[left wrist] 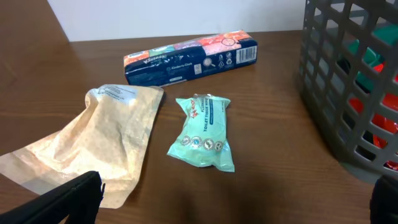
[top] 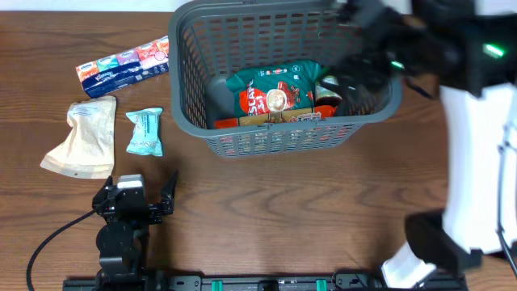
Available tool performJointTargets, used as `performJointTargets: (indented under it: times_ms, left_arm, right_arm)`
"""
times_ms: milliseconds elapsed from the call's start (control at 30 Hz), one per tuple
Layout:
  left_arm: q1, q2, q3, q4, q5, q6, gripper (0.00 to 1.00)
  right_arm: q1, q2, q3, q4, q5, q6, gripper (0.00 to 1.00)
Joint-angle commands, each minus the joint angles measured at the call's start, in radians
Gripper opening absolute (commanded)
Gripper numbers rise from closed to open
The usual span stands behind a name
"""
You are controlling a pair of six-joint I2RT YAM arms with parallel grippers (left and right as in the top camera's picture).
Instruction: Pack container
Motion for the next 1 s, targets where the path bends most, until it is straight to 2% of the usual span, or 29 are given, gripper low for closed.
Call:
performJointTargets:
  times_ms: [0, 67, 233, 567, 967]
  left_arm:
    - [-0.004, -0.006, -0.022, -0.006, 0.010, 0.013, 0.99]
    - [-0.004, -0.006, -0.022, -0.006, 0.010, 0.013, 0.99]
    - [-0.004, -0.006, -0.022, -0.006, 0.010, 0.013, 0.99]
    - [-0.004, -0.006, -0.022, -0.006, 0.010, 0.013, 0.99]
    - [-0.004, -0.006, -0.022, -0.006, 0.010, 0.013, 0.99]
  right_arm:
    - [-0.056, -0.100, 0.021, -0.048, 0.045, 0.117, 0.99]
    - [-0.092, -0.145, 0.013, -0.047, 0.064, 0.182, 0.99]
    - [-0.190, -0.259, -0.051, -0.047, 0.111, 0.181, 0.99]
    - [-0.362, -0.517, -0.404, 0.036, 0.075, 0.138, 0.99]
    - [-0.368, -0.570, -0.418, 0.036, 0.101, 0.141, 0.99]
